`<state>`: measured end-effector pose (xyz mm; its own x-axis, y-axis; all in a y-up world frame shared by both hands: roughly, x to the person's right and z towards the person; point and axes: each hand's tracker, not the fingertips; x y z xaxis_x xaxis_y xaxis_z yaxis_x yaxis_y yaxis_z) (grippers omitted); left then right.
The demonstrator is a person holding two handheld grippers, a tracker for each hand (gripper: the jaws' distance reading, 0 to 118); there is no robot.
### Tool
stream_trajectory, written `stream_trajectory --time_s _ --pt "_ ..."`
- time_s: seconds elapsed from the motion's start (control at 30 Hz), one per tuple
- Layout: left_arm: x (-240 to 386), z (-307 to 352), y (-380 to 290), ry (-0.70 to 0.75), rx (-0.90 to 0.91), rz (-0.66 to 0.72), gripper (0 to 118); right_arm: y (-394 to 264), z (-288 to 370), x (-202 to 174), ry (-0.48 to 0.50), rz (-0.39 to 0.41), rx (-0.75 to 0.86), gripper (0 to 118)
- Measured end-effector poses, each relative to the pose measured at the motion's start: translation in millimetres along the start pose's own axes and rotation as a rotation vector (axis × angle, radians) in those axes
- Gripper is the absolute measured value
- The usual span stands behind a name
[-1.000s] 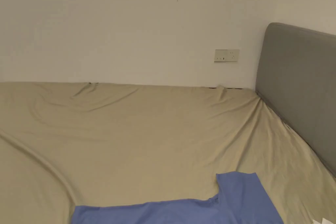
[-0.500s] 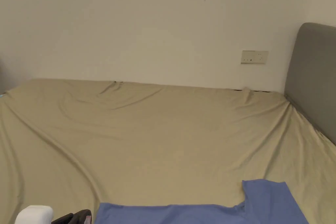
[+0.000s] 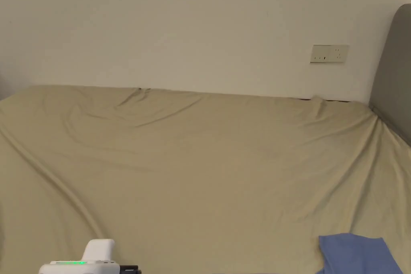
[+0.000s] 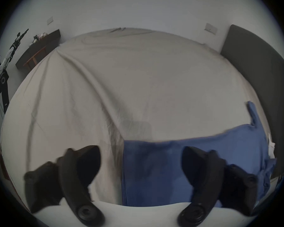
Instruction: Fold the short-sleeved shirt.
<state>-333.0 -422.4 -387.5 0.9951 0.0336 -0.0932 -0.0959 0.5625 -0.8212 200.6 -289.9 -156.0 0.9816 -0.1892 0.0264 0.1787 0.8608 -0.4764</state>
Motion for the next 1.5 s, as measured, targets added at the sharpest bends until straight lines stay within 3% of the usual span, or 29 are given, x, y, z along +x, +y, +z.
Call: stream_trajectory --time_s 0.03,0.1,0.17,0.23,0.3,0.37,0.4,0.47,0.5,0.63,0.73,0.8,0.9,0.97,1.0,1.03,1.07,1.1,1.13,1.23,1.33,1.43,1.5 --pt "-0.5 -6.1 -0.5 0.01 -0.001 0.012 74 -0.9 -4.9 1.3 -0.004 -0.004 -0.007 11" --pt "-0.2 -12.9 -3.4 0.035 -0.001 0.023 60 -3.3 -16.2 2.2 -0.016 0.001 -0.022 11" --pt "1.2 1.2 -9.5 0.041 0.063 -0.03 26 -8.0 -23.1 5.4 -0.017 0.006 -0.036 11" --pt "2.7 11.8 -13.0 0.051 0.106 -0.096 9 -8.7 -31.8 5.3 -0.01 0.008 -0.058 11" --pt "4.4 22.3 -14.4 0.005 0.115 -0.086 8 -7.4 -39.4 4.2 -0.01 0.017 -0.071 17" --pt "8.4 32.4 -15.3 0.008 0.145 -0.109 8 -0.8 -50.9 5.4 -0.017 0.032 -0.092 35" --pt "8.2 37.7 -15.1 0.003 0.164 -0.114 8 4.7 -59.5 8.3 -0.012 0.039 -0.11 35" --pt "9.0 49.9 -14.5 -0.017 0.183 -0.108 8 13.6 -81.8 17.1 -0.018 0.042 -0.14 101" --pt "8.8 56.7 -13.7 -0.03 0.195 -0.097 8 18.6 -97.9 24.9 -0.02 0.034 -0.169 118" --pt "8.6 72.8 -13.2 -0.045 0.225 -0.085 8 30.6 -168.1 59.4 -0.175 0.063 -0.316 118" --pt "9.4 76.7 -14.7 -0.059 0.231 -0.076 8 25.4 -226.7 86.2 -0.23 0.027 -0.441 118" --pt "12.2 77.8 -15.3 -0.061 0.232 -0.072 8 19.7 -253.0 94.5 -0.245 -0.02 -0.509 113" --pt "13.4 75.3 -15.6 -0.064 0.221 -0.065 8 13.7 -278.8 97.1 -0.244 -0.018 -0.553 84" --pt "14.2 71.3 -14.5 -0.065 0.212 -0.057 8 12.0 -283.3 94.1 -0.271 0.009 -0.576 77" --pt "14.5 69.4 -13.7 -0.067 0.207 -0.05 8 14.4 -278.3 89.7 -0.263 0.046 -0.561 66" --pt "16.2 68.4 -12.9 -0.066 0.204 -0.045 8 17.0 -274.5 84.3 -0.238 0.088 -0.56 32" --pt "17.6 68.2 -12.7 -0.064 0.203 -0.043 8 19.6 -268.7 76.5 -0.247 0.145 -0.555 6" --pt "18.8 68.9 -12.7 -0.064 0.201 -0.039 8 19.3 -264.7 69.0 -0.263 0.2 -0.541 6" --pt "20.2 70.3 -12.7 -0.066 0.201 -0.037 8 20.3 -258.7 64.7 -0.215 0.215 -0.526 4" --pt "24.6 79.7 -12.9 -0.074 0.205 -0.044 8 27.2 -246.8 60.9 -0.094 0.105 -0.557 4" --pt "22.0 95.5 -12.3 -0.079 0.222 -0.056 8 43.1 -219.7 61.2 -0.099 0.113 -0.441 4" --pt "13.3 120.2 -11.6 -0.075 0.246 -0.062 8 66.4 -177.1 70.6 -0.048 0.048 -0.388 4" --pt "5.2 138.8 -14.7 -0.081 0.262 -0.053 8 75.7 -139.6 69.7 -0.035 0.076 -0.367 4"
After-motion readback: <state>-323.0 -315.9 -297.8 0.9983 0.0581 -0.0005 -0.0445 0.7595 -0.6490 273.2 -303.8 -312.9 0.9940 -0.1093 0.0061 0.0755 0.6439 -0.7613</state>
